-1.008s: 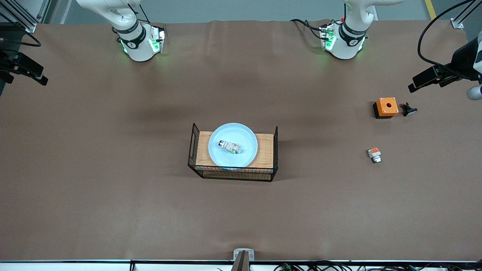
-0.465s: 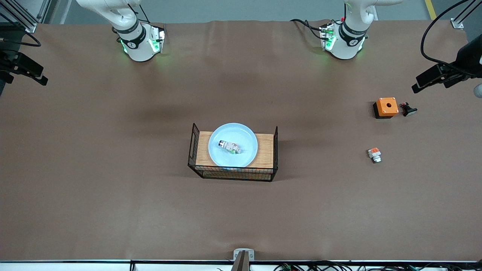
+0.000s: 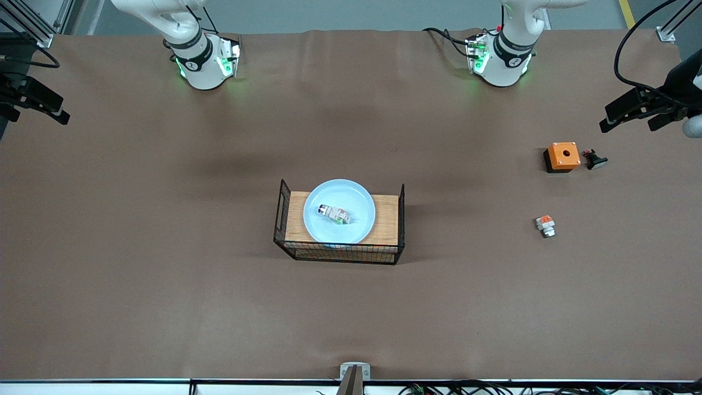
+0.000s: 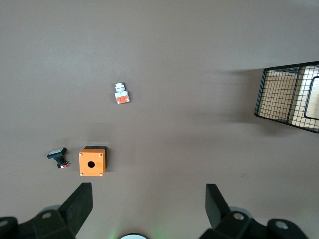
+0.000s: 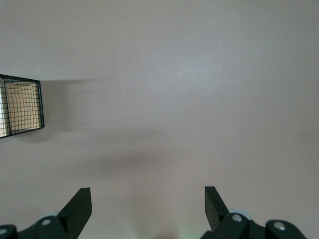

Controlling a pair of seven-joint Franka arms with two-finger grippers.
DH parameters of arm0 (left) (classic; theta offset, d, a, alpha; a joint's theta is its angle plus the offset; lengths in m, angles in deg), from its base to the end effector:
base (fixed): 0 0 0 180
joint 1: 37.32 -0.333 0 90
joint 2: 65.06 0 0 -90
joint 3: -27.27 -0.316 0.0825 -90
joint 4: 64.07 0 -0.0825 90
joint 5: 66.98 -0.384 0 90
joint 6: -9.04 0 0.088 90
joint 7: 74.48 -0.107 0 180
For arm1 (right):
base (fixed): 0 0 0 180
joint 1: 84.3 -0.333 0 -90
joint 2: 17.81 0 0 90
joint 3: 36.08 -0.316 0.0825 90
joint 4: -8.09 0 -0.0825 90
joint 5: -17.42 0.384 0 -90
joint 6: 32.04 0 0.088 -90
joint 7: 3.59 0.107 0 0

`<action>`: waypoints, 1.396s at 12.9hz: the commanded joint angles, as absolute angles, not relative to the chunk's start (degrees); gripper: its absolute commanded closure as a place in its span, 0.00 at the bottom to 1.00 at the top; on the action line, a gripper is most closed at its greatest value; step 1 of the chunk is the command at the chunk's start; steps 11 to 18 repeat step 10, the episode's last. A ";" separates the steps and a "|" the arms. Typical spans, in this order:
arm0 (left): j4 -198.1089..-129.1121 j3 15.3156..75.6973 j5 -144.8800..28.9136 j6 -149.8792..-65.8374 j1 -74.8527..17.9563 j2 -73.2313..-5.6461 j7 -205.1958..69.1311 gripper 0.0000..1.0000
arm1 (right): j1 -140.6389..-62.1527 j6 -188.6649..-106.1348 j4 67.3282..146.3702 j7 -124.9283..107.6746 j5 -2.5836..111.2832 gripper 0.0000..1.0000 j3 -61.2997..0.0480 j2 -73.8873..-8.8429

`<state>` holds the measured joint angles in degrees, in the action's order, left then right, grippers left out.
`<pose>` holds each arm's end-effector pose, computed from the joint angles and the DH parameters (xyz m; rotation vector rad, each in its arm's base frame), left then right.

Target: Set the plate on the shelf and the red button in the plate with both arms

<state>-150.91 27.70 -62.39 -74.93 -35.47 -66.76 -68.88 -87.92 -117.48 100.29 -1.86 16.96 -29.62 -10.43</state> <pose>0.5337 -0.0306 0.6576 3.0624 0.0771 -0.0396 0.5048 -0.0303 0.6673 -3.1327 0.1247 -0.0158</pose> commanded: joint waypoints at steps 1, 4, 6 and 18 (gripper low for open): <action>-149.42 27.88 -63.20 -74.28 -35.65 -66.11 -70.26 0.00 | -87.81 -117.56 100.99 -2.19 16.80 0.00 -29.66 -9.55; -149.33 27.62 -63.20 -74.28 -36.09 -66.11 -71.14 0.00 | -87.81 -117.56 100.99 -2.19 16.80 0.00 -29.66 -9.55; -149.42 27.71 -63.46 -74.28 -35.57 -66.03 -71.06 0.00 | -87.81 -117.56 100.99 -2.19 16.80 0.00 -29.66 -9.55; -149.42 27.71 -63.20 -74.28 -36.00 -66.03 -71.23 0.00 | -87.81 -117.56 100.99 -2.19 16.80 0.00 -29.66 -9.55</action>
